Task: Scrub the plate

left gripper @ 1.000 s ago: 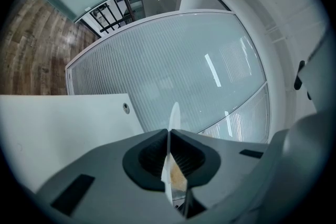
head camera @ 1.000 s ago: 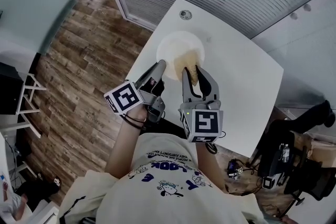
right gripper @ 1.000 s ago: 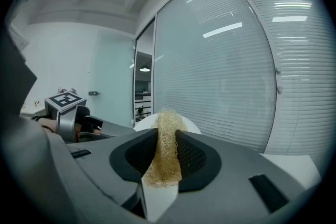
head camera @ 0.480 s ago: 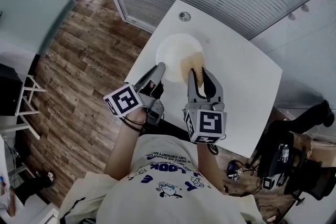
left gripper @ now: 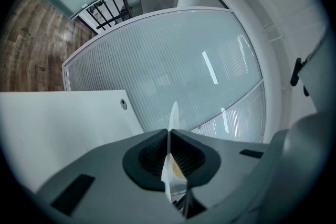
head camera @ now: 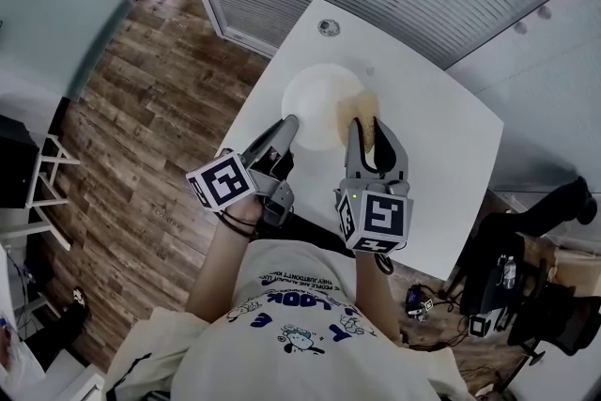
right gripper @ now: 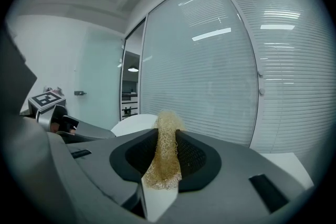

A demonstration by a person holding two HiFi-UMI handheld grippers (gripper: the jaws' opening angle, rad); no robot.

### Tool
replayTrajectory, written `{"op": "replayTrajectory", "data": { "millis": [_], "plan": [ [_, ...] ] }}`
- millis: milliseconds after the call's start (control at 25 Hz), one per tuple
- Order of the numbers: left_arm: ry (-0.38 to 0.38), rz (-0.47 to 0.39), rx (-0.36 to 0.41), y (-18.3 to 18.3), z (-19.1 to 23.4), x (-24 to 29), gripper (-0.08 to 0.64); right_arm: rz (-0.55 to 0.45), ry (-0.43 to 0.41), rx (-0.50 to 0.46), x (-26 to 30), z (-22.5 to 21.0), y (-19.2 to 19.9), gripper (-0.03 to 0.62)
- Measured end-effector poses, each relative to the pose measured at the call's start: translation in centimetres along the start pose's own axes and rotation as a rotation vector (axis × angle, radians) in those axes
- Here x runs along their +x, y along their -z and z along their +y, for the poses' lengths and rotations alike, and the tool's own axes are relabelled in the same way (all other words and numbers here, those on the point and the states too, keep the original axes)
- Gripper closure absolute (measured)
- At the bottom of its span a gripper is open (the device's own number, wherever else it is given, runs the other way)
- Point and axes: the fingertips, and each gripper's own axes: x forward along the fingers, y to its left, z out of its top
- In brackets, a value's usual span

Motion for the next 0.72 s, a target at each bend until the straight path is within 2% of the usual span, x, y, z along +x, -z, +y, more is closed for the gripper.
{"op": "replayTrajectory", "data": {
  "millis": [720],
  "plan": [
    [0.031,0.082,0.003,3.1,-1.3,0.7,0.52,-0.024,0.086,0.013,-0.5,-3.4,-0.8,0.491]
  ]
}}
